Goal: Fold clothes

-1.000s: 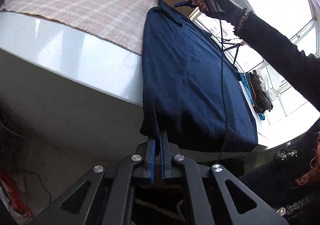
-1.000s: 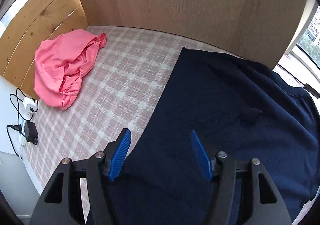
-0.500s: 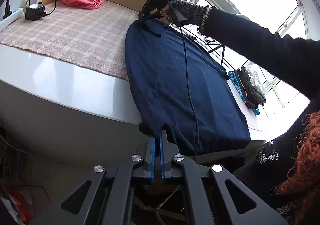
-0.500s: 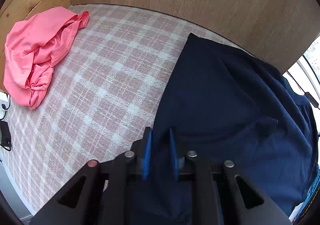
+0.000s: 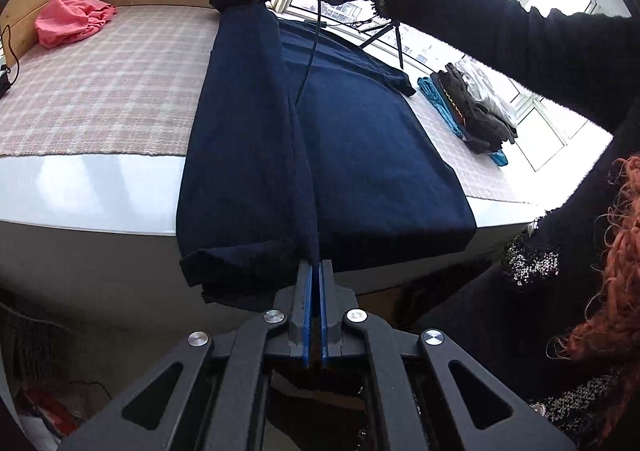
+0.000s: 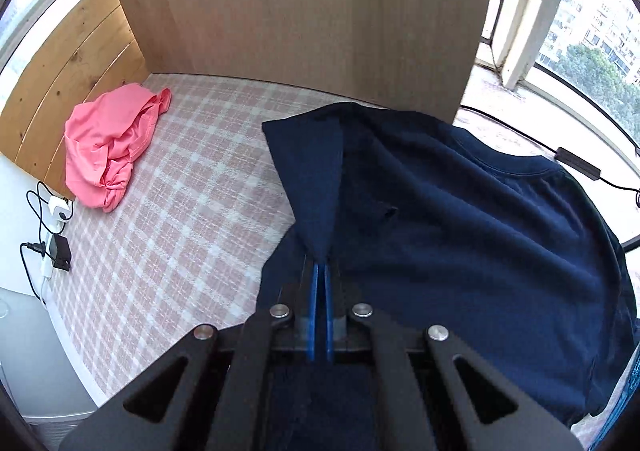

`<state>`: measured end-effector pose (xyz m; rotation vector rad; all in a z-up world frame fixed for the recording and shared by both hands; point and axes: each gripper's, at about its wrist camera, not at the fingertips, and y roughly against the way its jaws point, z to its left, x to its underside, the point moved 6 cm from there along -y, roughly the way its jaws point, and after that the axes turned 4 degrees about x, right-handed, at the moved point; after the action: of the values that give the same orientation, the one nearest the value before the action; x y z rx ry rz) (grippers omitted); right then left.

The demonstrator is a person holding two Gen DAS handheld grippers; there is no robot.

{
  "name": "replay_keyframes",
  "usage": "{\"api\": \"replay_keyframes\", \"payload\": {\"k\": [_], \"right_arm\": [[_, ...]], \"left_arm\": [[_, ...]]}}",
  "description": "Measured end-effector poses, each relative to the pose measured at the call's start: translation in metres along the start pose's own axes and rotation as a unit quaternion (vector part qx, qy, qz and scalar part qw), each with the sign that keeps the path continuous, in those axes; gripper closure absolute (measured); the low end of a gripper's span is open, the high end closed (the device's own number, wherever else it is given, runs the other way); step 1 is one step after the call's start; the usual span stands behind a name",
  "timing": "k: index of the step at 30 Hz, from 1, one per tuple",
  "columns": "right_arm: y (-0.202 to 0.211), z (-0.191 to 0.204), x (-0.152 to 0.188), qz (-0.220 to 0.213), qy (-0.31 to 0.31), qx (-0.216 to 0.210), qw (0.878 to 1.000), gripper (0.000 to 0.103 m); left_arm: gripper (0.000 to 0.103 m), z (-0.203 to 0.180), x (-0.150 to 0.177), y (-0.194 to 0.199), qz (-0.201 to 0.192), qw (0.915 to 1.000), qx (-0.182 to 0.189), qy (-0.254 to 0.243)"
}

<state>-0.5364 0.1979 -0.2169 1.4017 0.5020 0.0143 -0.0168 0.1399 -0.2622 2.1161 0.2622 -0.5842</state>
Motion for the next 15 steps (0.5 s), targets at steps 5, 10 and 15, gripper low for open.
{"api": "replay_keyframes", "payload": {"k": [5,10,15], "right_arm": [[-0.037,-0.063,0.033,0.048,-0.011,0.077,0.996,0.099],[-0.027,-0.094,0.049,0.049,-0.067,0.048,0.995,0.074],[0.039,-0.102,0.081,0.011,-0.079,-0.025,0.997,0.067]], "left_arm": [[0.098,-0.020,0.019,-0.026,0.030,0.9990,0.010,0.031],[0.087,-0.031,0.044,-0.016,0.044,0.9956,-0.013,0.081],[0.084,-0.023,0.067,0.031,0.025,0.9897,-0.061,0.127]]}}
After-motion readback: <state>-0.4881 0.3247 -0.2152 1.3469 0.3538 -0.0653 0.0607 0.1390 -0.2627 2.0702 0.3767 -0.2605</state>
